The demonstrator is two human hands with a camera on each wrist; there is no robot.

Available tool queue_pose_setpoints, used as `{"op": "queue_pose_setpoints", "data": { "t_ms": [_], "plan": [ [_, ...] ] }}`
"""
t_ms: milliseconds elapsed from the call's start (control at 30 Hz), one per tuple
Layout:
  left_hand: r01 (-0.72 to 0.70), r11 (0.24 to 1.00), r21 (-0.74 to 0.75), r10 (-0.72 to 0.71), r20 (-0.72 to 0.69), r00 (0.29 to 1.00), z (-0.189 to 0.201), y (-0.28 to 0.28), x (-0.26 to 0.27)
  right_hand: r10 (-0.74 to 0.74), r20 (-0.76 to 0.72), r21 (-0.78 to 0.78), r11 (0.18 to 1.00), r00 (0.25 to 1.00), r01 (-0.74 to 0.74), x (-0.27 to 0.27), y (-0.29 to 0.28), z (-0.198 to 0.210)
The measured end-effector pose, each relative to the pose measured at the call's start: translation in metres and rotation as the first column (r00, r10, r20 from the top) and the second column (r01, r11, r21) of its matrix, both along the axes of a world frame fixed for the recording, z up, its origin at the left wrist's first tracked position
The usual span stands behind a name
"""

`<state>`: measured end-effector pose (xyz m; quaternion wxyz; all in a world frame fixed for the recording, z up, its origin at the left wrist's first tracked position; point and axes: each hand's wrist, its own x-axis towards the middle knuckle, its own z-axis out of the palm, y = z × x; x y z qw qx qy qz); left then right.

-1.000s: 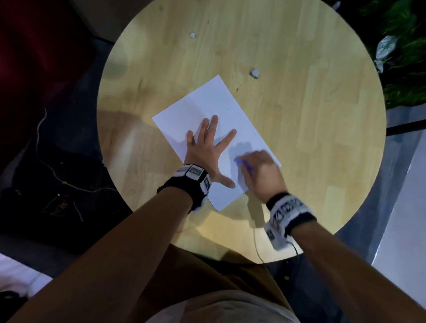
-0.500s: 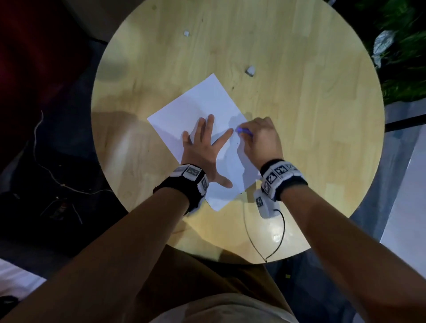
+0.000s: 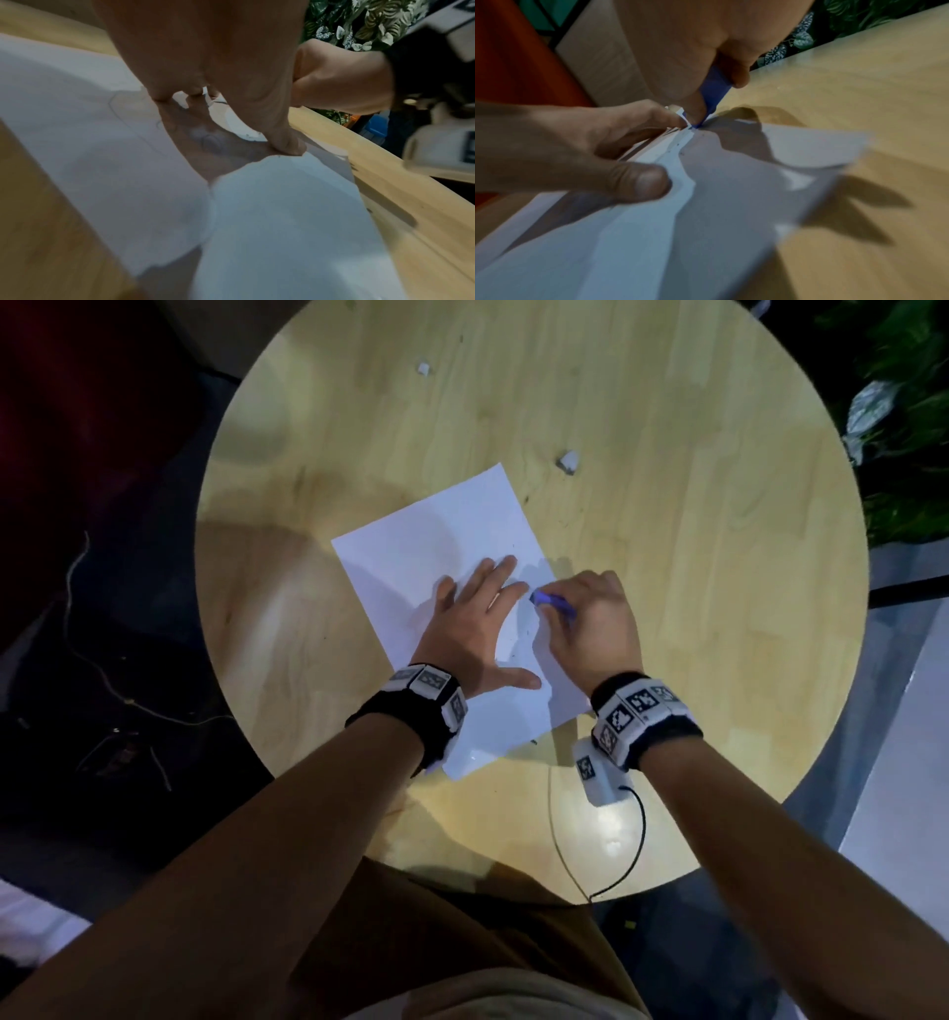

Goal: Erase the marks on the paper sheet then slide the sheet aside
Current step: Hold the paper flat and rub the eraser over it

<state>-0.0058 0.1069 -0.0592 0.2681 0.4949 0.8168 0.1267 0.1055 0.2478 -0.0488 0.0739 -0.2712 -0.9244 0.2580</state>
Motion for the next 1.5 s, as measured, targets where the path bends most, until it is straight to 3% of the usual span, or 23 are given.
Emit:
{"op": "queue_pose_setpoints", "data": {
  "t_ms": [133, 300, 400, 533, 733, 933, 1033, 1133, 1200, 1333, 1400, 1500],
  "plan": [
    [0.022, 0.992, -0.126, -0.03, -0.059, 0.998, 0.002, 0.003, 0.002, 0.042, 0.032, 0.024, 0.999, 0.999, -0.043, -0.012, 0.011, 0.003],
    [0.039, 0.966, -0.256, -0.048, -0.031, 0.998, 0.01, 0.014, 0.003, 0.172, 0.064, 0.002, 0.985, 0.983, -0.173, 0.048, -0.018, 0.016],
    [0.055, 0.954, -0.293, -0.069, -0.037, 0.997, 0.012, 0.016, 0.004, 0.177, 0.053, 0.045, 0.983, 0.983, -0.179, 0.018, -0.001, 0.012],
    [0.052, 0.955, -0.293, -0.066, -0.035, 0.997, 0.015, 0.015, 0.004, 0.066, 0.07, 0.053, 0.996, 0.995, -0.07, -0.014, 0.005, 0.005],
    [0.042, 0.955, -0.294, -0.061, -0.054, 0.997, 0.012, 0.015, 0.004, 0.176, 0.086, -0.033, 0.984, 0.981, -0.174, 0.06, -0.038, 0.02],
    [0.053, 0.958, -0.282, -0.068, -0.043, 0.997, 0.014, 0.014, 0.003, 0.048, 0.054, 0.01, 0.999, 0.997, -0.049, -0.009, 0.002, 0.003],
    [0.058, 0.958, -0.28, -0.076, -0.055, 0.996, 0.012, 0.013, 0.003, 0.048, 0.033, -0.056, 0.997, 0.998, -0.046, 0.021, -0.018, 0.004],
    [0.056, 0.956, -0.287, -0.081, -0.074, 0.994, 0.011, 0.014, 0.004, 0.157, 0.061, -0.088, 0.985, 0.986, -0.151, 0.062, -0.042, 0.015],
    [0.055, 0.955, -0.293, -0.083, -0.082, 0.993, 0.011, 0.015, 0.005, 0.161, 0.058, -0.075, 0.985, 0.985, -0.156, 0.048, -0.029, 0.011],
    [0.058, 0.955, -0.291, -0.086, -0.084, 0.993, 0.011, 0.014, 0.006, 0.001, 0.016, -0.001, 1.0, 1.0, -0.001, -0.004, 0.002, -0.001],
    [0.056, 0.959, -0.276, -0.079, -0.073, 0.994, 0.011, 0.013, 0.006, -0.007, 0.019, -0.034, 0.999, 1.0, 0.007, 0.006, -0.01, 0.001],
    [0.048, 0.963, -0.266, -0.067, -0.065, 0.996, 0.01, 0.012, 0.006, 0.107, 0.052, -0.075, 0.992, 0.993, -0.103, 0.051, -0.04, 0.011]
  ]
}}
